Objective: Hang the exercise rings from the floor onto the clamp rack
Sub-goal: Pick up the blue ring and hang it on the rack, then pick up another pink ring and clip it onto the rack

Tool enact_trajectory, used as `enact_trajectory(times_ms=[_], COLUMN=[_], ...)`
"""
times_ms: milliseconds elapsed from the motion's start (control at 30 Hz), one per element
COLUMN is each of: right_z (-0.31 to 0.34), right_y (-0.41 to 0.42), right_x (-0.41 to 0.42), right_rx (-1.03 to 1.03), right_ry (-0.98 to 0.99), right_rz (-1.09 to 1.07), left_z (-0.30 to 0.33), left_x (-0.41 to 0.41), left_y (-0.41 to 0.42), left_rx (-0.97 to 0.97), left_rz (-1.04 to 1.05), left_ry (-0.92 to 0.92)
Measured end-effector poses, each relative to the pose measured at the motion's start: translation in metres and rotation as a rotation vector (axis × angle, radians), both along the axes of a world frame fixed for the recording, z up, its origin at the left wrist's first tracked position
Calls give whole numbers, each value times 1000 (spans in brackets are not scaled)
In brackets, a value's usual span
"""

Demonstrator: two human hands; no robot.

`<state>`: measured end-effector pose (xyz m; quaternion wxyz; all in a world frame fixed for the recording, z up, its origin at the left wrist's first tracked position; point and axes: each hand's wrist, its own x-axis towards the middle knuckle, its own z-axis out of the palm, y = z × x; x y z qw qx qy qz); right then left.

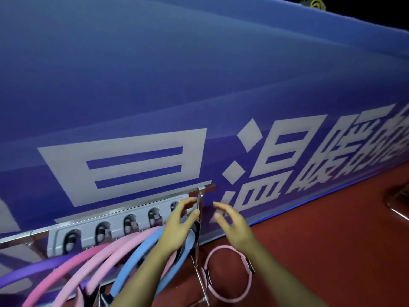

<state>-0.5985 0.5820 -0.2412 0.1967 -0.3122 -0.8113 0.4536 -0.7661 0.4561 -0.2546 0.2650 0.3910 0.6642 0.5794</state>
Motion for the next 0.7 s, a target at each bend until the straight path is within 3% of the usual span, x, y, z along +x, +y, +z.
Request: enact_trajectory(times_ms=[367, 700], right_z=[29, 37], right_y=[60, 121], right_x=[145, 293], right_rx=[-53, -35], right_ry=[198, 224], right_rz=[-112, -98], left_z=[39, 45], left_x=[141, 296], left_y=[73, 138], left_rx=[57, 101], left_rz=[-76, -57], left_ry=[27, 45])
